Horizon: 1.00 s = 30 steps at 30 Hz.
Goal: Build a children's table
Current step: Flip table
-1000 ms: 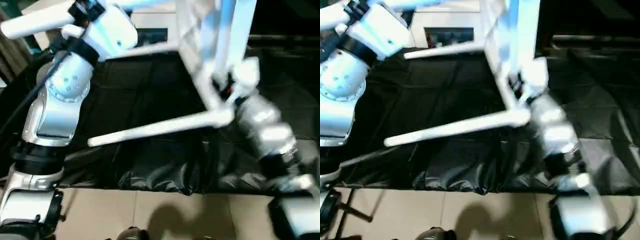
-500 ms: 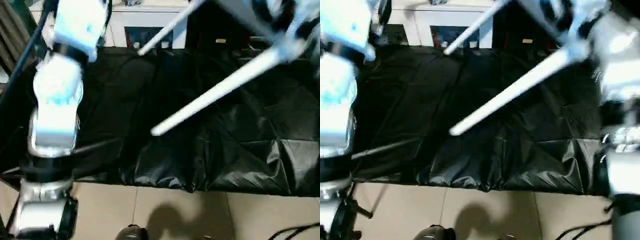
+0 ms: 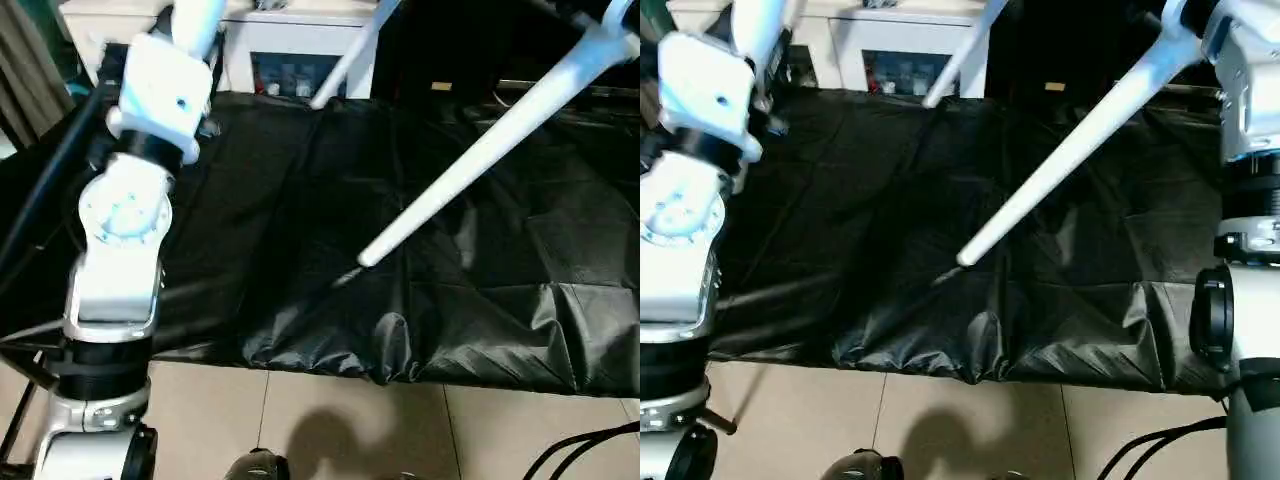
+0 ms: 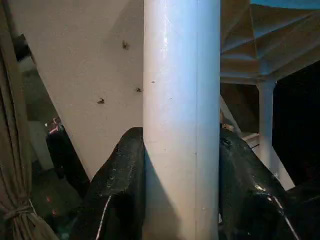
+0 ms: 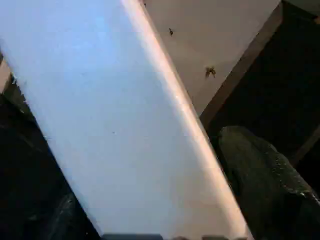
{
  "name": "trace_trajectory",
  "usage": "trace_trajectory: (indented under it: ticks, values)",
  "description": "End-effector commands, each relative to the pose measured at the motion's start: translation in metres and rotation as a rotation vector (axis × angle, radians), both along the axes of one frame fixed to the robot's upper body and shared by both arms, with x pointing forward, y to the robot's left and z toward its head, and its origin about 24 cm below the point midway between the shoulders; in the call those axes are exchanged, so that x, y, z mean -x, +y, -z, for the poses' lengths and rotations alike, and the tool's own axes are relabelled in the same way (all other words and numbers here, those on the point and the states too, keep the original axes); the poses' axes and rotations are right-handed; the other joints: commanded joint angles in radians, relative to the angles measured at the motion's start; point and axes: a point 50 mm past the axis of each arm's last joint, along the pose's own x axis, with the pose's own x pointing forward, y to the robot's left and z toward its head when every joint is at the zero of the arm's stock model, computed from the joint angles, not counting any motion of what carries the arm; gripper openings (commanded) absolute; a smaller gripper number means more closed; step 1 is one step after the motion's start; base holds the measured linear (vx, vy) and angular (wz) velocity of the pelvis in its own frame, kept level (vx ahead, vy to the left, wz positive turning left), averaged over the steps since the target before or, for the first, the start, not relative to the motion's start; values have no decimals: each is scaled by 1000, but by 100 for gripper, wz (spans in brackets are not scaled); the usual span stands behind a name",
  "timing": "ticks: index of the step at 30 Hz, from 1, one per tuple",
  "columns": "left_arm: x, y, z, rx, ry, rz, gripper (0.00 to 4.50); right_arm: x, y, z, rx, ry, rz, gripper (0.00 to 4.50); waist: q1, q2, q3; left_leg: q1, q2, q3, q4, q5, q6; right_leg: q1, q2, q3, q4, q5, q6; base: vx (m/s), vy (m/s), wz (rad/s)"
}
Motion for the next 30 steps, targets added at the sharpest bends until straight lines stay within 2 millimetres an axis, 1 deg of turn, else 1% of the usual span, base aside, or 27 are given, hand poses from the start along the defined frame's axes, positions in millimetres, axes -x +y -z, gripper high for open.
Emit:
trace_trajectory:
  ticks: [1,2,4,5,6,7,8,9,10,11,12,13,15,17,19,20,21,22,23,24,25,26,27,28,29,30]
  values:
    - [-13,12,37,-1,211,-64,168,18,-3,-34,-116,-143,-119,376,-12,-9,-75,56,93,-57,-84,-354,-43,21,-66,45,-77,-169,-222,0,0,0]
    - [-13,13,37,-1,213,-64,168,20,-2,-36,-142,-156,-149,387,-11,-7,-75,56,93,-57,-84,-355,-44,21,-67,45,-77,-167,-223,0,0,0]
    - [-13,13,38,-3,216,-64,168,25,0,-40,-191,-187,-211,395,-10,-9,-76,55,92,-57,-83,-346,-43,22,-68,45,-76,-156,-224,0,0,0]
    - [-13,14,39,-8,220,-64,168,32,2,-45,-234,-230,-290,408,-10,-6,-76,54,91,-57,-83,-343,-40,23,-67,46,-75,-150,-226,0,0,0]
    - [-14,14,39,-10,221,-64,168,35,4,-48,-250,-251,-325,419,-9,-7,-76,53,93,-57,-83,-334,-38,24,-68,45,-75,-139,-225,0,0,0]
    - [-14,16,41,-15,225,-65,168,43,7,-52,-286,-290,-402,428,-8,-7,-77,52,92,-55,-82,-312,-31,26,-68,46,-73,-113,-226,0,0,0]
    - [-14,17,42,-17,227,-67,168,47,8,-54,-304,-305,-437,435,-8,-8,-80,50,92,-55,-81,-283,-22,30,-68,45,-69,-83,-234,0,0,0]
    - [-15,17,42,-19,228,-67,168,48,9,-55,-312,-310,-453,443,-8,-6,-81,50,91,-55,-79,-269,-16,31,-67,45,-67,-66,-237,0,0,0]
    - [-15,17,43,-19,229,-68,168,50,9,-55,-318,-312,-464,447,-9,-9,-83,48,90,-54,-77,-238,-4,33,-66,43,-64,-35,-246,0,0,0]
    - [-15,19,44,-22,232,-69,168,53,12,-57,-318,-325,-495,450,-9,-8,-84,47,89,-52,-75,-213,9,34,-66,42,-61,-12,-256,0,0,0]
    - [-15,19,44,-22,232,-69,168,53,12,-57,-318,-325,-495,450,-8,-8,-84,47,89,-51,-73,-205,15,34,-68,42,-61,-6,-259,0,0,0]
    - [-16,19,46,-27,235,-69,168,56,14,-57,-311,-334,-518,450,-8,-6,-84,48,90,-51,-72,-198,23,35,-68,42,-62,-4,-265,0,0,0]
    - [-16,20,47,-32,239,-70,168,58,16,-56,-305,-337,-550,450,-8,-8,-84,47,90,-50,-72,-195,25,36,-68,41,-62,-14,-266,0,0,0]
    - [-16,20,47,-37,241,-70,168,60,22,-51,-237,-320,-560,450,-10,-7,-83,48,91,-51,-72,-200,22,35,-66,41,-62,-30,-266,0,0,0]
    - [-16,21,47,-38,241,-69,168,60,25,-47,-195,-303,-558,450,-9,-6,-81,50,93,-51,-74,-213,13,35,-67,42,-64,-49,-259,0,0,0]
    - [-16,20,47,-41,242,-68,168,57,30,-39,-135,-269,-541,450,-11,-5,-80,52,93,-52,-77,-232,0,33,-66,41,-67,-70,-258,0,0,0]
    - [-16,20,48,-43,243,-67,168,55,31,-37,-114,-259,-526,450,-9,-6,-80,53,92,-51,-76,-254,0,36,-65,40,-66,-77,-254,0,0,0]
    - [-16,19,48,-49,245,-63,168,51,32,-31,-57,-243,-485,450,-15,-11,-78,47,89,-51,-75,-266,10,38,-68,44,-66,-81,-246,0,0,0]
    - [-17,19,48,-53,247,-61,168,49,33,-28,-27,-238,-462,450,-17,-11,-75,46,88,-50,-75,-279,17,35,-70,45,-69,-106,-238,0,0,0]
    - [-17,18,48,-56,246,-59,167,47,33,-25,12,-238,-427,450,-14,-9,-75,52,94,-53,-77,-299,6,29,-75,45,-75,-164,-224,0,0,0]
    - [-17,18,48,-57,245,-58,166,45,33,-23,39,-241,-405,450,-15,-4,-70,55,94,-56,-80,-329,-12,25,-73,44,-80,-221,-223,0,0,0]
    - [-17,18,48,-58,244,-57,166,43,34,-22,73,-246,-379,450,-13,5,-68,60,95,-58,-82,-358,-28,21,-72,44,-84,-255,-218,0,0,0]
    - [-17,18,48,-59,243,-56,166,42,36,-20,98,-254,-363,450,-14,5,-65,65,97,-59,-85,-401,-50,14,-69,43,-88,-294,-211,0,0,0]
    - [-17,18,47,-60,242,-56,166,42,39,-19,116,-262,-356,450,-19,6,-56,81,96,-68,-92,-546,-119,2,-66,43,-98,-395,-178,0,0,0]
    - [-17,18,47,-60,242,-56,166,42,39,-19,116,-262,-356,450,-23,4,-57,85,94,-71,-93,-584,-136,0,-64,42,-98,-411,-169,0,0,0]
    - [-17,19,47,-62,242,-57,166,43,41,-20,101,-270,-370,450,-25,4,-61,89,95,-77,-98,-629,-157,2,-65,42,-97,-410,-157,0,0,0]
